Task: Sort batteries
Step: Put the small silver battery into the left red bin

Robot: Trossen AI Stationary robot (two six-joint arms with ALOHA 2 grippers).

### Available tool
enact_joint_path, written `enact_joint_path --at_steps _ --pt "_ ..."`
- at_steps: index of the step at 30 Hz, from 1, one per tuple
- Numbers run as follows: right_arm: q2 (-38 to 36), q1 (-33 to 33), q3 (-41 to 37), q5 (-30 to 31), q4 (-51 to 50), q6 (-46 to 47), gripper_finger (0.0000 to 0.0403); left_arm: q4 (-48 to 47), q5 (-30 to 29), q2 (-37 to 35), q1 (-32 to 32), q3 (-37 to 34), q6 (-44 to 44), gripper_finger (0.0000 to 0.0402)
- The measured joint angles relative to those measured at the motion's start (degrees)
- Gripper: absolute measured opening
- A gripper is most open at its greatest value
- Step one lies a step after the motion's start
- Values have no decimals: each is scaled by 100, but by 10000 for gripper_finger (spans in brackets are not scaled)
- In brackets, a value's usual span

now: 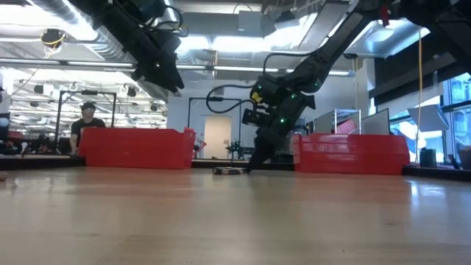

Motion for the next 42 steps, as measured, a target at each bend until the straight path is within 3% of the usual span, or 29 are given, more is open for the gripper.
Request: enact_joint_path --at_steps 14,18,26,34,42 --pt "58 293 16 132 -181 -302 49 -3 -2 0 0 2 25 143" --pt "115 461 22 540 -25 -304 30 -9 0 0 0 2 21 143" --pt "-5 474 22 478 -335 -228 4 -39 0 0 0 2 6 143" --pt "-268 483 0 463 -298 578 46 -37 0 0 0 2 13 143" --pt "-18 587 -2 663 438 1487 185 -37 2 0 0 2 23 143"
